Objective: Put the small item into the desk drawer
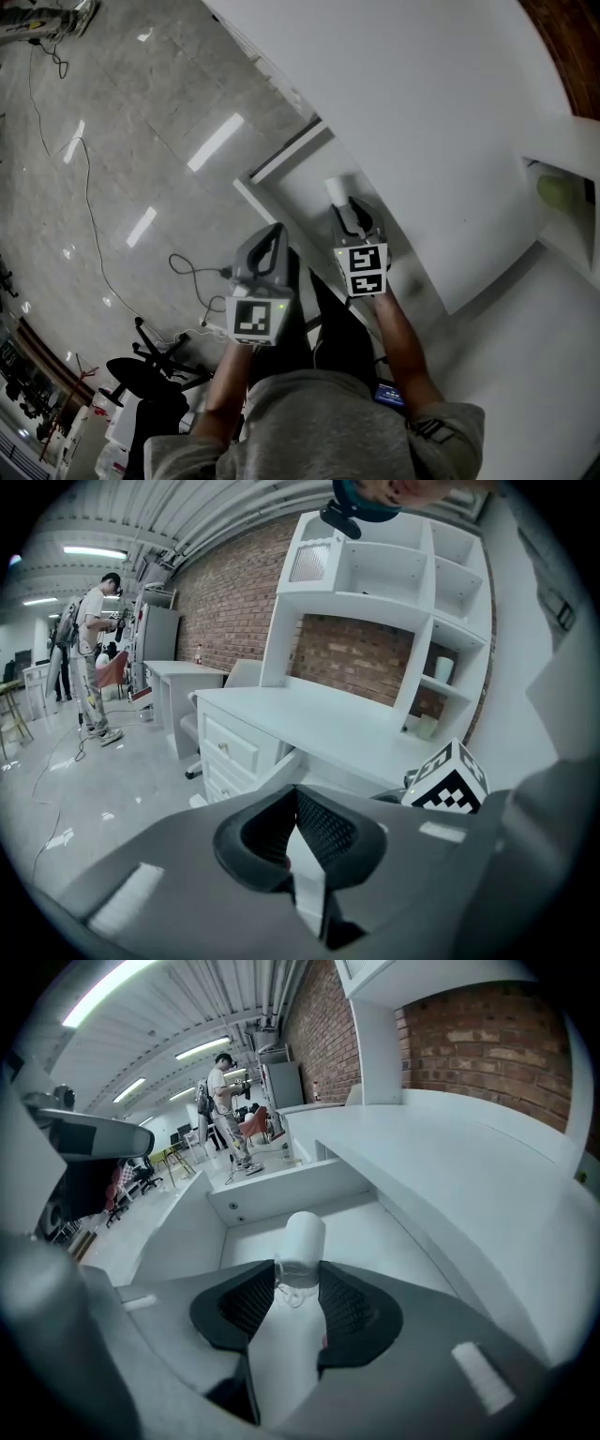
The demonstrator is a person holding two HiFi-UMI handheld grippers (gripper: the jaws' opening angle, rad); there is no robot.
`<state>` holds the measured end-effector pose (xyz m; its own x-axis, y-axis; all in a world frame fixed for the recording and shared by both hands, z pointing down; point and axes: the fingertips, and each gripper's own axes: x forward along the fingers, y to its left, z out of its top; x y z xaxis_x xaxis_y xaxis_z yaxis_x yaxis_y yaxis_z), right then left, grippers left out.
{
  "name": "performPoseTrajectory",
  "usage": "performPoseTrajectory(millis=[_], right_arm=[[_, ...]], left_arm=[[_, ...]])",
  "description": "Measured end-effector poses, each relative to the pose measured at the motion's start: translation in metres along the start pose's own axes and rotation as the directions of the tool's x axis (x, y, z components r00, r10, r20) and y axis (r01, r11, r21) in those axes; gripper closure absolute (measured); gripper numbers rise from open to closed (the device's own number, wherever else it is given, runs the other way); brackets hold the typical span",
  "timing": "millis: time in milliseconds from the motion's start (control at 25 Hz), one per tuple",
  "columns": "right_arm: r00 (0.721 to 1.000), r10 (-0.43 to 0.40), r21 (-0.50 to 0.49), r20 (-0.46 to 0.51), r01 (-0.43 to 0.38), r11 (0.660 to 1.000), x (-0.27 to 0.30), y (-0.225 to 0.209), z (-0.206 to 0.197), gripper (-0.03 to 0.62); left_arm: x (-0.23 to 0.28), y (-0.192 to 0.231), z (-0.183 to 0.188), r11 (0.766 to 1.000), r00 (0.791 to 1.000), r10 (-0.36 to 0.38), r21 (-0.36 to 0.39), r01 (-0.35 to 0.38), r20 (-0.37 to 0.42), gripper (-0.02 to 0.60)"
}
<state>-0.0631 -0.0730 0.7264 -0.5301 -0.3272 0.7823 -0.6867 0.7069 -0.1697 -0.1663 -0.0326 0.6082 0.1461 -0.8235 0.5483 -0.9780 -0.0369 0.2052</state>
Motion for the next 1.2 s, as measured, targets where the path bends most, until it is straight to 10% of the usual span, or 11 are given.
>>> performPoseTrajectory(millis=[1200], right_arm=[[0.998,-0.064,0.047,-0.010,0.065,0.997,0.018,-0.004,-0.030,0.425]], left_arm=[[0.004,-0.002,-0.021,1.000,1.000,-0.019,-0.012,0.019,-0.012,0.569]])
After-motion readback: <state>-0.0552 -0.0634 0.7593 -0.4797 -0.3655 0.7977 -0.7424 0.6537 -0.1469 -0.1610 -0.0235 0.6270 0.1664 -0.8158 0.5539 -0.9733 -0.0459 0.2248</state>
